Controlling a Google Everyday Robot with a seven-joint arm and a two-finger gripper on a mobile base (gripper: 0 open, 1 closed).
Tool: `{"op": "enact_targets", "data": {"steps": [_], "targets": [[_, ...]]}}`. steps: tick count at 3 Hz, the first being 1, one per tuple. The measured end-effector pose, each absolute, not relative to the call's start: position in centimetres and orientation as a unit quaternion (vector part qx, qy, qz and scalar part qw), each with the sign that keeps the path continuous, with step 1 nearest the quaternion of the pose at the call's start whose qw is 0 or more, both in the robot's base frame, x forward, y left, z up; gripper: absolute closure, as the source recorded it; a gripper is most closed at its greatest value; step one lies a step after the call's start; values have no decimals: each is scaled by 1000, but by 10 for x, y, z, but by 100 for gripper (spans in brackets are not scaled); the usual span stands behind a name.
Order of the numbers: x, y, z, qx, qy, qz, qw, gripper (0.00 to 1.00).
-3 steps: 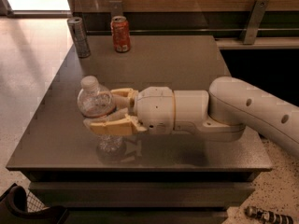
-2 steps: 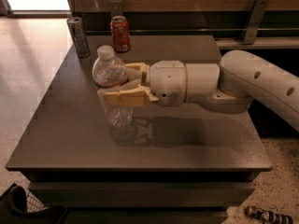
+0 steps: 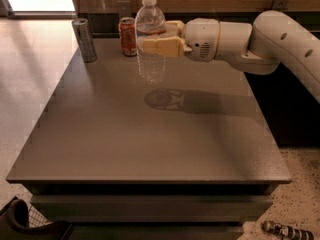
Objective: Move water bottle near coke can
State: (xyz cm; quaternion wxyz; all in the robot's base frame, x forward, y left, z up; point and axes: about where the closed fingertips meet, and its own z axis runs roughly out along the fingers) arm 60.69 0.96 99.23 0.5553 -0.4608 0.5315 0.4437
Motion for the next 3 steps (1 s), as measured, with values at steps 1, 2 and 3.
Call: {"op": "enact_targets", "data": {"steps": [1, 2, 3], "targets": [[660, -13, 999, -437, 550, 422, 574, 100], [713, -33, 997, -410, 572, 393, 592, 100], [767, -43, 985, -387, 587, 365, 611, 100]]}}
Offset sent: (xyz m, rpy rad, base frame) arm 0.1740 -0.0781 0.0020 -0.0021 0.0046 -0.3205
